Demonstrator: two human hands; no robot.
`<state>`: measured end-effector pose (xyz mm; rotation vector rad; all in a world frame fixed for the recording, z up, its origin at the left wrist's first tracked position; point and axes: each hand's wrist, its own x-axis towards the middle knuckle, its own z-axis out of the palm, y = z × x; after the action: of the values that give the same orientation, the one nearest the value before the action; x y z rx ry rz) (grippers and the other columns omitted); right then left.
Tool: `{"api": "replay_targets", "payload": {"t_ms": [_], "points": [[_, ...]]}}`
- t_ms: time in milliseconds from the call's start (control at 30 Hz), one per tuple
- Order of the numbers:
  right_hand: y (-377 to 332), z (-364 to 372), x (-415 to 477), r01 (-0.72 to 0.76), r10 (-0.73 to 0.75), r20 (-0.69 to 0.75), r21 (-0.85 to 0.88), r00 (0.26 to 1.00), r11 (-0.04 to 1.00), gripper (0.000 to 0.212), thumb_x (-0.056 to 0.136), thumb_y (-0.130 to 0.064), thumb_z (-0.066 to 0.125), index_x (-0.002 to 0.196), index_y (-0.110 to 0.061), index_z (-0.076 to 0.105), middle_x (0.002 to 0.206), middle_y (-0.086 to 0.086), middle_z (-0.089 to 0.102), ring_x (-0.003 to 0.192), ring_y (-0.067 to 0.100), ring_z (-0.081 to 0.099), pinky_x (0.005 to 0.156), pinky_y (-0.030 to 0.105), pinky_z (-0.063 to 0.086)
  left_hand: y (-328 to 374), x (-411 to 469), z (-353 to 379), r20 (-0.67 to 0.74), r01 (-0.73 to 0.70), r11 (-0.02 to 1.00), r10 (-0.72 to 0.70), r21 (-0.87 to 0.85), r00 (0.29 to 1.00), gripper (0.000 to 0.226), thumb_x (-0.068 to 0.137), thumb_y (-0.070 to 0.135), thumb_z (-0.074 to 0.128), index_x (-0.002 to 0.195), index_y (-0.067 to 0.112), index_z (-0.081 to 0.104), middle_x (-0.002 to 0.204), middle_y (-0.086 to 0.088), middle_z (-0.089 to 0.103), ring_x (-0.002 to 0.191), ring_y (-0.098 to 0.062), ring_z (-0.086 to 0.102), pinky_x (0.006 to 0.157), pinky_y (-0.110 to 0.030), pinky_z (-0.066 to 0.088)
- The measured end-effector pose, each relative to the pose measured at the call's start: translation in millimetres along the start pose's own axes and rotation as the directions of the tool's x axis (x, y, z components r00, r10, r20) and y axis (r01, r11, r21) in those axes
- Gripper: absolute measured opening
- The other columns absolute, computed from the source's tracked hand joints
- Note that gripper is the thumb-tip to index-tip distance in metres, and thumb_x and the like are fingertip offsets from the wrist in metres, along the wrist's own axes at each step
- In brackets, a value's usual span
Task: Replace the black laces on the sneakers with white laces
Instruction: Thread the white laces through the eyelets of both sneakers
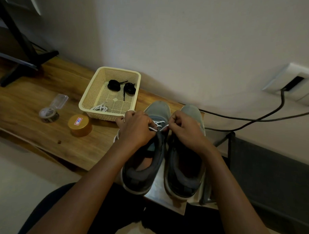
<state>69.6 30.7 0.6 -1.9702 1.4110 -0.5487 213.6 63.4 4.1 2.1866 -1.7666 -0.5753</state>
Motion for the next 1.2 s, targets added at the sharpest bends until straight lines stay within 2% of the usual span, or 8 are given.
{"api": "replay_targets", "payload": {"t_ms": [100,200,267,433,633,900,1033,1200], "points": [[-1.1,-10.5,4.3,0.009,-0.013,-0.116,-0.033,0.993,0.999,0.026,0.087,-0.016,0.055,0.066,-0.03,0.047,0.072,-0.01,0.058,0.082,0.02,0.059,0.096,0.056,0.038,-0.5,0.7,-1.0,0.016,0.005,1.0,-0.005,-0.005,1.0,0.012,0.084,0.034,0.068,0.095,0.032,0.07,0.136,0.01,0.047,0.133,-0.02,0.024,0.103,-0.044,0.016],[0.4,-29.5,5.8,-0.052,0.043,-0.288,-0.024,0.957,0.998,0.028,0.083,-0.02,0.063,0.063,-0.035,0.05,0.084,-0.008,0.059,0.095,0.024,0.057,0.094,0.055,0.039,0.2,0.2,-1.8,0.025,0.007,1.0,-0.007,-0.013,1.0,0.011,0.083,0.032,0.069,0.095,0.032,0.07,0.136,0.01,0.047,0.133,-0.02,0.024,0.104,-0.045,0.016],[1.5,-36.8,3.6,-0.09,0.079,-0.325,-0.019,0.943,0.996,0.027,0.082,-0.021,0.068,0.064,-0.035,0.054,0.09,-0.008,0.058,0.102,0.025,0.053,0.094,0.054,0.039,0.4,-0.2,-1.8,0.014,0.003,1.0,-0.003,-0.019,1.0,0.01,0.083,0.03,0.069,0.093,0.032,0.071,0.134,0.01,0.048,0.131,-0.02,0.025,0.103,-0.044,0.017],[-4.2,-28.5,0.8,-0.08,0.034,-0.237,-0.185,0.971,0.98,0.012,0.081,-0.022,0.069,0.084,-0.033,0.065,0.112,-0.01,0.055,0.115,0.02,0.036,0.098,0.04,0.027,-1.7,1.5,-1.3,-0.034,-0.034,0.999,0.034,0.005,0.999,0.009,0.085,0.032,0.066,0.093,0.033,0.071,0.13,0.012,0.05,0.129,-0.017,0.028,0.102,-0.042,0.018],[-11.6,-3.5,1.5,0.03,-0.044,-0.013,-0.532,0.999,0.846,0.012,0.083,-0.035,0.065,0.091,-0.032,0.072,0.124,-0.014,0.053,0.126,0.023,0.03,0.106,0.044,0.016,-2.9,1.9,-0.1,-0.037,-0.042,0.999,0.042,0.005,0.998,0.007,0.086,0.031,0.065,0.091,0.031,0.07,0.13,0.011,0.05,0.128,-0.018,0.028,0.101,-0.04,0.018],[-1.6,-8.5,2.6,0.014,-0.057,-0.058,-0.57,0.997,0.822,0.017,0.089,-0.026,0.052,0.101,-0.021,0.063,0.124,-0.002,0.045,0.122,0.028,0.032,0.109,0.048,0.015,-2.5,1.6,-2.7,-0.009,-0.024,0.999,0.024,0.022,1.0,0.011,0.085,0.033,0.067,0.095,0.033,0.071,0.131,0.01,0.049,0.129,-0.019,0.028,0.103,-0.042,0.018],[3.4,-17.6,2.7,-0.059,-0.016,-0.14,-0.516,0.99,0.854,0.011,0.084,-0.026,0.058,0.093,-0.026,0.065,0.122,-0.003,0.045,0.118,0.028,0.033,0.107,0.045,0.017,-3.0,1.5,-1.9,-0.008,-0.021,1.0,0.021,-0.01,1.0,0.008,0.083,0.031,0.068,0.091,0.033,0.071,0.129,0.012,0.05,0.128,-0.018,0.028,0.102,-0.043,0.018],[-6.9,-6.5,1.4,0.038,-0.093,-0.081,-0.513,0.992,0.857,0.014,0.08,-0.031,0.064,0.093,-0.035,0.07,0.13,-0.011,0.046,0.123,0.024,0.03,0.106,0.043,0.014,-3.1,2.0,-2.3,-0.012,-0.022,1.0,0.022,-0.01,1.0,0.005,0.085,0.031,0.067,0.088,0.031,0.07,0.129,0.01,0.051,0.128,-0.017,0.028,0.101,-0.042,0.018]]}}
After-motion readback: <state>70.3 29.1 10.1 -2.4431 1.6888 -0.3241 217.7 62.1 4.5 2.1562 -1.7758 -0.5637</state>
